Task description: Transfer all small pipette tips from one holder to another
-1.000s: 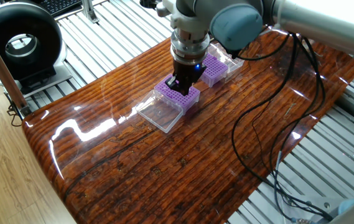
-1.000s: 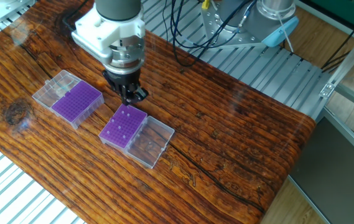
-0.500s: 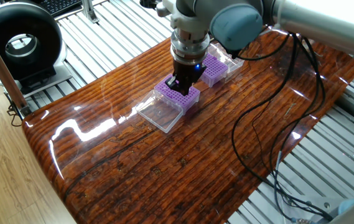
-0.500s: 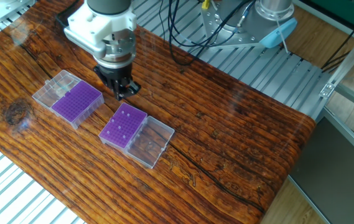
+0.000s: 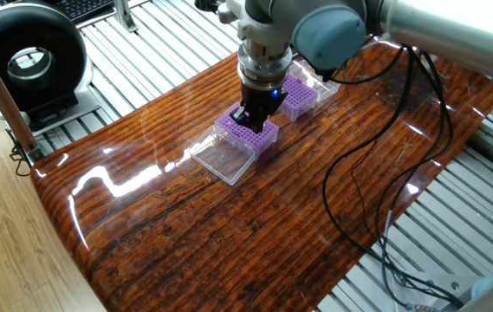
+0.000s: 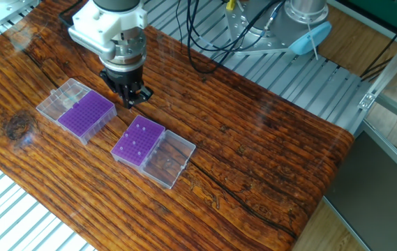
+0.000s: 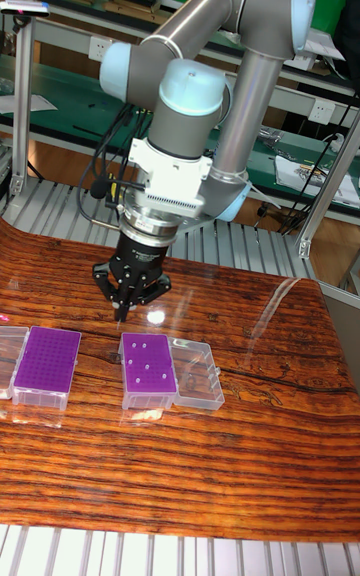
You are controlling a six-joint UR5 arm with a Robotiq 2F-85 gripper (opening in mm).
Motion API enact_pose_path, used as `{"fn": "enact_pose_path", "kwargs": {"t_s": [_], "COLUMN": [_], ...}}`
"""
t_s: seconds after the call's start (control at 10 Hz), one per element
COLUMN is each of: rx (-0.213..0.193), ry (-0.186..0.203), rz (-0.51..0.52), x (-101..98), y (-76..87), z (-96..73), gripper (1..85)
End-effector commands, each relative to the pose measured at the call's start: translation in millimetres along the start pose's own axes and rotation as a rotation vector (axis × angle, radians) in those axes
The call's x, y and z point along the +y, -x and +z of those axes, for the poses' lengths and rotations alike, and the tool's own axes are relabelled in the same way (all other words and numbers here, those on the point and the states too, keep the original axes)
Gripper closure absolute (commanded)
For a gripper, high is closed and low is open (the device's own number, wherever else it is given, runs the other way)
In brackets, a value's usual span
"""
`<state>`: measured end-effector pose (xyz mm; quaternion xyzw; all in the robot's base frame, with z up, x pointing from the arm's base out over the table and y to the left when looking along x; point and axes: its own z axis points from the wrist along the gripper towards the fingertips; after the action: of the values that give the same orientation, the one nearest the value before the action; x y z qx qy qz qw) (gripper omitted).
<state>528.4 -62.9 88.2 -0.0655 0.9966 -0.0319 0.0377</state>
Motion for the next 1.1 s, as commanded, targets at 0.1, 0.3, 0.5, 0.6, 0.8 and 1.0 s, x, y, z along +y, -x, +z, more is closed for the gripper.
{"fn": "enact_pose_path", "kwargs": {"t_s": [0.1, 0.3, 0.5, 0.6, 0.8, 1.0], "rx": [0.026, 0.052, 0.056, 0.055, 0.039, 0.023], "ry": [0.026, 0.0, -0.009, -0.011, -0.035, -0.057], "rz": [0.065, 0.148, 0.206, 0.224, 0.247, 0.265], "x": [4.3, -1.6, -3.4, -3.9, -10.3, -16.3], "y": [-7.4, -14.4, -15.8, -15.4, -12.1, -8.8], "z": [-0.9, -1.1, -1.2, -1.2, -1.1, -1.3], "gripper": [84.3, 84.3, 84.3, 84.3, 84.3, 84.3]}}
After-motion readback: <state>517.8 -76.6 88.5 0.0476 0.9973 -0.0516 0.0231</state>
